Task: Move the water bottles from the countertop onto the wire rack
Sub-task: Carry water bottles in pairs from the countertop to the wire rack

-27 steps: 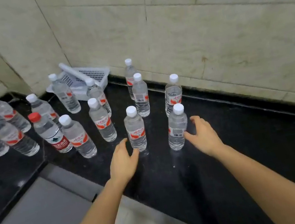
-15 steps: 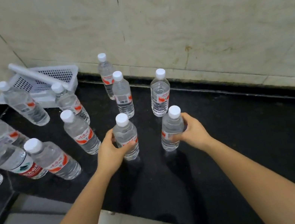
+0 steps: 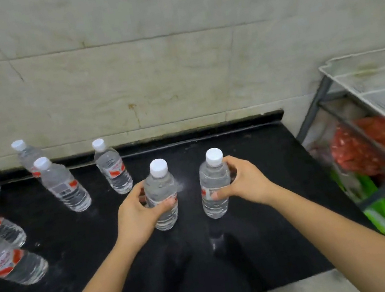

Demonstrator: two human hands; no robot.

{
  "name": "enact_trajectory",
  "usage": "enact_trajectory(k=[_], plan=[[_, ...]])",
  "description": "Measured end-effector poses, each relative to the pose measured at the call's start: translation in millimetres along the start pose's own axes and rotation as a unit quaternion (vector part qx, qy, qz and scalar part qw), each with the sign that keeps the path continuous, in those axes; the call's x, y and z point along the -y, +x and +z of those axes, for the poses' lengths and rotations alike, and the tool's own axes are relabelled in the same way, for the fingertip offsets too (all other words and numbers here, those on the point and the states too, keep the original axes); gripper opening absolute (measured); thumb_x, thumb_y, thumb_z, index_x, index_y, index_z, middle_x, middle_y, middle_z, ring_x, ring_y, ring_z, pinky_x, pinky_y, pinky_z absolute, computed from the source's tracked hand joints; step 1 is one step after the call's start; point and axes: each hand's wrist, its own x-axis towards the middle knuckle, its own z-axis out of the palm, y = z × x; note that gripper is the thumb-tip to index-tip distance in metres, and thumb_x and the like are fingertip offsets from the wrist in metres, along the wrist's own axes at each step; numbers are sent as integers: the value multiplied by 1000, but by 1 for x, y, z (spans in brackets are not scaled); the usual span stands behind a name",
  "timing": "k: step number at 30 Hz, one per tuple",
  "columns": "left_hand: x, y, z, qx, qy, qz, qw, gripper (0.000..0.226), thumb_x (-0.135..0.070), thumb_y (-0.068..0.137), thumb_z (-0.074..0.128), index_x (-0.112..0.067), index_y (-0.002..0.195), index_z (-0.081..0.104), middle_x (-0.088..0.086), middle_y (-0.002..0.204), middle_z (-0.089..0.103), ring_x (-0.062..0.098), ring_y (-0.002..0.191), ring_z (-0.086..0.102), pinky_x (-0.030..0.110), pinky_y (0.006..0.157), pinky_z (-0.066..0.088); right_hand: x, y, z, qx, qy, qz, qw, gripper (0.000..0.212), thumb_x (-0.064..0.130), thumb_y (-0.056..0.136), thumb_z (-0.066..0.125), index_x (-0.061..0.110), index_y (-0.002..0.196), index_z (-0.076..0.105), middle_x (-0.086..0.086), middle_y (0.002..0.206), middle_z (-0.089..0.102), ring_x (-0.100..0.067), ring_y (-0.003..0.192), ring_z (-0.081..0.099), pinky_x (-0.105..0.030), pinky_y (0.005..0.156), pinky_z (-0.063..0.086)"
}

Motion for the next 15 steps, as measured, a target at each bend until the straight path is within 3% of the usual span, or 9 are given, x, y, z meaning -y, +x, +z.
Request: enact_trajectory(k=[3,8,12,15], plan=[[-58,-9,55,21,-21,49,998,62,-27,62,88,-28,118,61,-13,103,71,3,95,65,29,85,54,-5,-35,-77,-43,8,-10,999,65,23,55,92,25,112,61,7,105,71,-11,97,68,-36,89,57],[-170,-37,158,37,-91,96,991,49,-23,64,87,-26,108,67,-12,99,73,6,91,67,23,76,53,-13,-104,-221,-128,35,-44,990,62,10,56,91,16,111,63,3,102,73,-10,92,69,-24,79,54],[-255,-56,240,71,-157,124,977,38,-23,68,84,-25,101,67,-16,90,73,-6,78,68,7,61,48,-20,-156,-330,-190,37,-57,979,52,7,61,88,14,106,64,8,94,71,1,79,66,-6,62,47],[-316,-59,296,106,-187,154,964,31,-16,69,82,-26,93,66,-17,79,74,-9,69,67,6,57,49,-30,-181,-401,-228,24,-59,971,49,11,60,89,16,103,65,9,91,71,1,76,65,-8,61,47]])
